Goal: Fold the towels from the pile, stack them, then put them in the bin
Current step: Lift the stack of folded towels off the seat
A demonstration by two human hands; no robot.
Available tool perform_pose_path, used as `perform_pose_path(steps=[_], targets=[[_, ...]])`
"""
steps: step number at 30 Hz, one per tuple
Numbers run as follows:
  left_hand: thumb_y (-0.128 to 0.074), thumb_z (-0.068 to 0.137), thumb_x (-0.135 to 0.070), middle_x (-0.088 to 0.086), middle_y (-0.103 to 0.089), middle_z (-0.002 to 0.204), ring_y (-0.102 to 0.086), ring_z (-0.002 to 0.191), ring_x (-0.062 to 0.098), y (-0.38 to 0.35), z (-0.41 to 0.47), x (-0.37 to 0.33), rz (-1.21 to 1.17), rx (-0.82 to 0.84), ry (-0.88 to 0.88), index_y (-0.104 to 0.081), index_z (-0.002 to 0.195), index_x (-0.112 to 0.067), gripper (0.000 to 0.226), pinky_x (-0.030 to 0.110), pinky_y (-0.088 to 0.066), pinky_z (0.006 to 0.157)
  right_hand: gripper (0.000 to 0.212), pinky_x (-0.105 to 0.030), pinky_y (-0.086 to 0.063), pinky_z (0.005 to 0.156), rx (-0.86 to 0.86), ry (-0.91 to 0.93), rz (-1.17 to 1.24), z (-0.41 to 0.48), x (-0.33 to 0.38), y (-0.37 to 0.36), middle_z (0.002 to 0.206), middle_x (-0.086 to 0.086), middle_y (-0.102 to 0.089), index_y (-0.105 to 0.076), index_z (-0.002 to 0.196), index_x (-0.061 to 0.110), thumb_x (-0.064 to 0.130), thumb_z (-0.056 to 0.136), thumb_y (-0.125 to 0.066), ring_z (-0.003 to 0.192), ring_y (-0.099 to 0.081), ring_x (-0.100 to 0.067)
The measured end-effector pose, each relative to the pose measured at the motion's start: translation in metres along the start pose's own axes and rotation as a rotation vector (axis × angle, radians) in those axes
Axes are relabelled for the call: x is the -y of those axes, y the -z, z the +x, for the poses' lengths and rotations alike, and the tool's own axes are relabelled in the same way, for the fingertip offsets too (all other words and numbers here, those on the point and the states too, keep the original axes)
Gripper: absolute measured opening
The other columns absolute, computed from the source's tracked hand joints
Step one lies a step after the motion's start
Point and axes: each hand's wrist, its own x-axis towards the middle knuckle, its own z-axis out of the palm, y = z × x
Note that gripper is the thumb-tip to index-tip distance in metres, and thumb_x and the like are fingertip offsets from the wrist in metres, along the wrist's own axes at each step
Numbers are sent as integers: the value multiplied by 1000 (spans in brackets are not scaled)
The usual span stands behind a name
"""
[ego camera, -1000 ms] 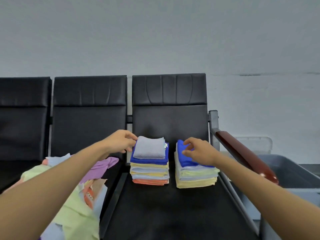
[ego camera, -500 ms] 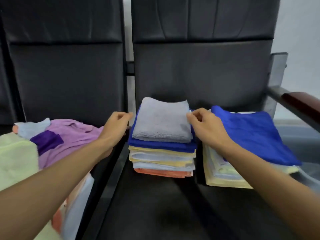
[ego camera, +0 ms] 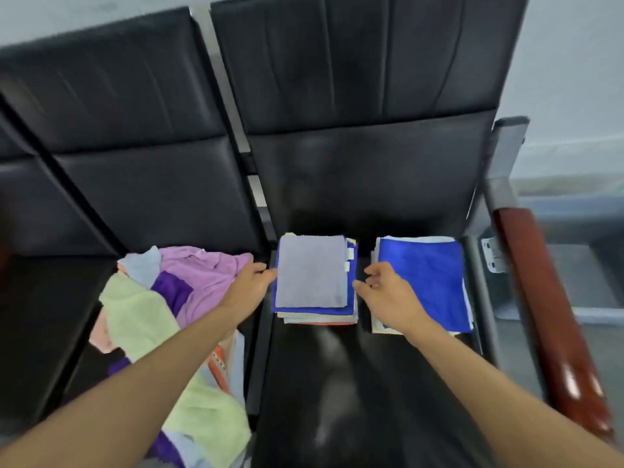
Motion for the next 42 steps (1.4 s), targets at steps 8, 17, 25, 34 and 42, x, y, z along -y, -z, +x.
perform_pose_path(steps=[8, 17, 25, 34, 42], targets=[[-47, 99, -20, -1, -55, 118, -54, 109, 16, 32, -10, -48, 122, 63, 83, -53, 125, -12, 28, 22, -36, 88, 49, -25, -37, 80, 116, -161, 32, -8, 48, 39, 135, -5, -51, -33, 136, 8, 36, 99, -50, 111, -52, -18], [-54, 97, -34, -3, -42, 137, -47, 117, 15, -4, 76, -6, 53, 255, 193, -38, 142, -11, 53, 24, -34, 90, 61, -28, -39, 85, 73, -460, 87, 68, 26, -25, 132, -5, -48, -31, 138, 7, 48, 96, -50, 123, -50, -23], [-62, 43, -89, 2, -38, 148, -49, 129, 26, -47, 169, 79, -61, 382, 291, -17, 149, -36, 127, 48, -44, 104, 93, -42, -40, 104, 28, -594, 182, 156, -19, -91, 141, -9, -43, -22, 145, 5, 65, 82, -58, 127, -47, -29], [-74, 55, -78, -3, -65, 123, -65, 110, 16, -61, 192, 106, -371, 474, 258, -47, 133, -31, 95, 44, -50, 98, 127, -46, -49, 99, -13, -588, 337, 195, -71, -112, 130, 1, -54, -36, 138, 23, 86, 35, -74, 114, -58, -22], [-80, 62, -55, 5, -72, 112, -70, 101, 24, -68, 179, 114, -566, 554, 381, -59, 124, -21, 73, 45, -53, 91, 73, -39, -56, 87, 196, -597, 645, 176, -78, -109, 101, -3, -75, -64, 117, 16, 52, 57, -85, 92, -73, -21]])
